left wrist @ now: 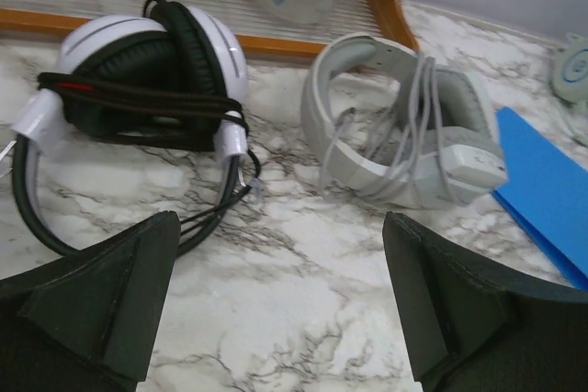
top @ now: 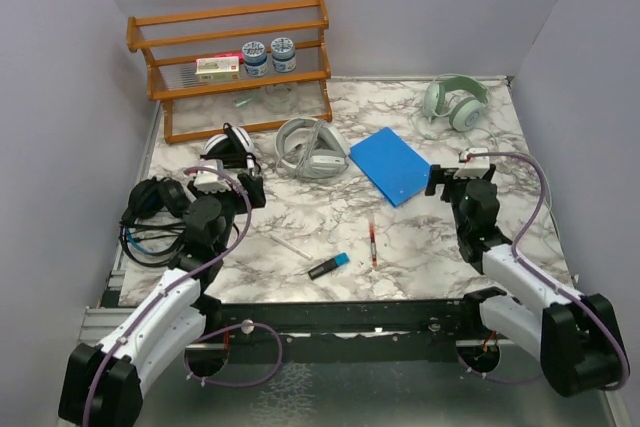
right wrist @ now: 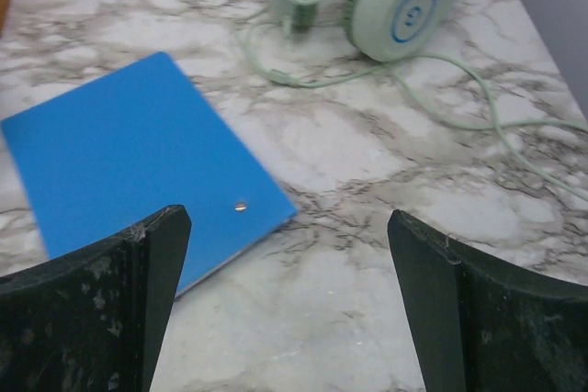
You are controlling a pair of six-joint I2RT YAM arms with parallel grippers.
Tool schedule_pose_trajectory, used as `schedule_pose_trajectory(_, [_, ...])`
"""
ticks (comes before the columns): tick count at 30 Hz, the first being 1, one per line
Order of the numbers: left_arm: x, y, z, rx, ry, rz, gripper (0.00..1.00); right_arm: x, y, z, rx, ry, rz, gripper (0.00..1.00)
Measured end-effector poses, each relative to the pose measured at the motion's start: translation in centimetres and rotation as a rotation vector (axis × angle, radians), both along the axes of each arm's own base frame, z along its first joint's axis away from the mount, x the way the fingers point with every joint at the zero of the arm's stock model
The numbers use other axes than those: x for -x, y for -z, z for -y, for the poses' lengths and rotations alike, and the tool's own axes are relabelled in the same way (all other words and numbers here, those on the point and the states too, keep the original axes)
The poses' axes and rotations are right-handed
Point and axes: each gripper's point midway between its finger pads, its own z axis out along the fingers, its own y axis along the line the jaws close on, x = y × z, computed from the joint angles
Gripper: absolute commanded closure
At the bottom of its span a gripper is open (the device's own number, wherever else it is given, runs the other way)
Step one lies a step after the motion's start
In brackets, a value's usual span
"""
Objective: Wrap the headphones
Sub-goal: Reset both arms
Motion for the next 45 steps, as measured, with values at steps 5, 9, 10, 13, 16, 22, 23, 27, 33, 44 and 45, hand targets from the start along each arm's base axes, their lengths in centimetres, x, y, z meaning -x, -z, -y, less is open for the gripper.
schedule_pose_trajectory(5, [-1.6, 3.5, -2.7, -0.131, -0.142, -0.008, 0.01, -1.7, 3.7, 3.0, 0.013, 0.093, -0.023, 0.0])
schedule_pose_trajectory(9, [-2.3, 6.3, -4.8, -0.238, -0.241, -0.049, 0.02, -2.6, 7.9, 4.1, 0.026, 0.125, -0.06, 0.01])
schedule_pose_trajectory(10, [-2.4, 6.4, -5.1, -0.251, -0.25, -0.042, 0.02, -2.8, 8.6, 4.5, 0.028, 0.135, -0.068, 0.03])
schedule_pose_trajectory(13, [-2.6, 6.7, -6.8, -0.282, -0.302, -0.01, 0.01, -3.2, 10.1, 5.2, 0.032, 0.144, -0.079, 0.06])
schedule_pose_trajectory(16, [-2.6, 7.7, -8.9, -0.315, -0.354, -0.009, 0.02, -3.8, 9.3, 5.0, 0.027, 0.127, -0.034, 0.0])
schedule_pose_trajectory(22, [-3.7, 8.1, -9.9, -0.361, -0.332, 0.026, 0.01, -4.4, 7.8, 4.9, 0.018, 0.126, 0.027, 0.0])
schedule_pose_trajectory(23, [-4.4, 8.0, -9.5, -0.357, -0.306, 0.049, 0.02, -4.5, 7.7, 4.9, 0.018, 0.126, 0.03, 0.0])
schedule_pose_trajectory(27, [-5.5, 10.1, -8.5, -0.384, -0.212, 0.032, 0.01, -4.5, 7.6, 4.8, 0.017, 0.126, 0.037, 0.0])
schedule_pose_trajectory(33, [-9.1, 8.6, -7.8, -0.379, -0.195, 0.052, 0.01, -4.5, 7.5, 4.8, 0.016, 0.126, 0.041, 0.0])
schedule_pose_trajectory(44, [-9.3, 9.4, -7.7, -0.387, -0.179, 0.012, 0.01, -4.5, 7.5, 4.8, 0.016, 0.126, 0.041, 0.0])
schedule_pose_trajectory(45, [-9.3, 9.5, -7.7, -0.388, -0.179, 0.009, 0.01, -4.5, 7.5, 4.8, 0.016, 0.126, 0.041, 0.0])
